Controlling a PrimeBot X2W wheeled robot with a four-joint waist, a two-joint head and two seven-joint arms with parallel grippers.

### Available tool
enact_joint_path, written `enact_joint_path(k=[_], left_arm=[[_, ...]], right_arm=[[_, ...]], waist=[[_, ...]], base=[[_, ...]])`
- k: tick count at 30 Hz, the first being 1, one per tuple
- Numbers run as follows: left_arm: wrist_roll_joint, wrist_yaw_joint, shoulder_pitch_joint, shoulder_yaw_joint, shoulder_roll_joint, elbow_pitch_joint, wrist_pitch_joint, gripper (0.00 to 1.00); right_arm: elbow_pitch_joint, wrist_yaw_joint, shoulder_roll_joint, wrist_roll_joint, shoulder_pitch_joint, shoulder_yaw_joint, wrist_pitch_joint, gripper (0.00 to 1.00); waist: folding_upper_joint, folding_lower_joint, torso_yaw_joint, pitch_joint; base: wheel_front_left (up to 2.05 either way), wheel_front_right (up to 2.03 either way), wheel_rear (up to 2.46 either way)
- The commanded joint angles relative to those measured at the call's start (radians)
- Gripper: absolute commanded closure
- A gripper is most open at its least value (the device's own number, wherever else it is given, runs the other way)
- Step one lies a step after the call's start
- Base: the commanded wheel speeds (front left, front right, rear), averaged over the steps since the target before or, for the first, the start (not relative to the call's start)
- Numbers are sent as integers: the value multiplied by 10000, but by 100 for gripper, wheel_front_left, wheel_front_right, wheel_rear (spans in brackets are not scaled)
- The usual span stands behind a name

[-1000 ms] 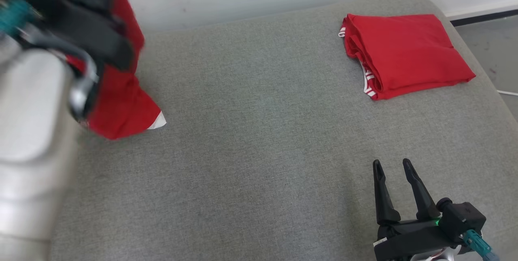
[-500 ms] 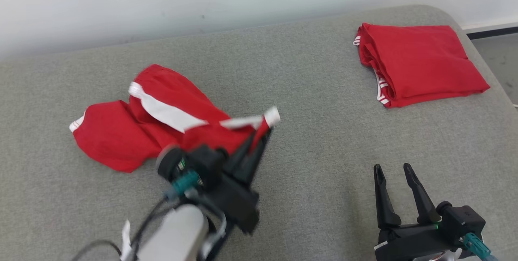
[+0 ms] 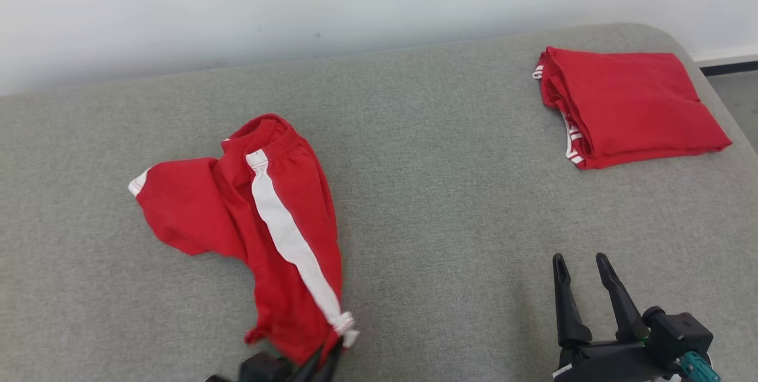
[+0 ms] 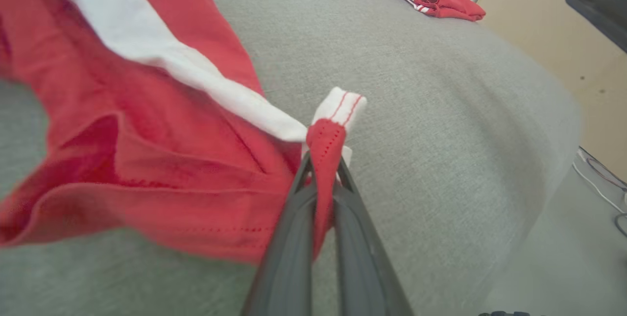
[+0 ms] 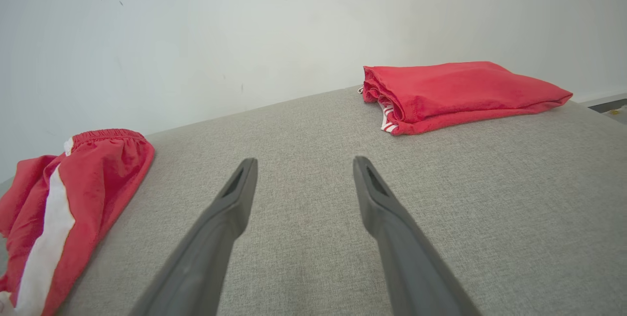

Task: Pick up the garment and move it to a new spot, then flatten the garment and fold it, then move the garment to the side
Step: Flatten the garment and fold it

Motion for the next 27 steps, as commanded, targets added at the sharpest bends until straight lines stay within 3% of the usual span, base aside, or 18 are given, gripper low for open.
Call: enact_joint_path(k=[1,7,8,9,18,27], left_arm=[[82,111,291,170,221,-110,-20,100],[-3,390,1017,878,735,-811,-20,100],[-29,416,1043,977,735,-933,-20,85],[-31,445,1050,1081,699,-1111,-20,0],[185,650,1496,2487,124,-2571,-19,0],[801,857,1992,4920,-8,-3335,-21,0]], right_arm=[[27,-32,4,-80,125,-24,-44,0],[112,-32,1,-96,302,-12,-44,0],[124,-32,1,-98,316,3,-44,0],[143,-32,1,-101,321,26,-44,0],[258,-32,-29,-165,519,56,-44,0],[150,-32,-180,-207,780,16,-44,0]], waist=[[0,1,121,-118],[0,1,495,-330],[0,1,545,-369],[0,1,580,-405],[0,1,743,-1080],[0,1,707,-1390]], base=[[0,0,0],[0,0,0],[0,0,0],[0,0,0],[0,0,0],[0,0,0]])
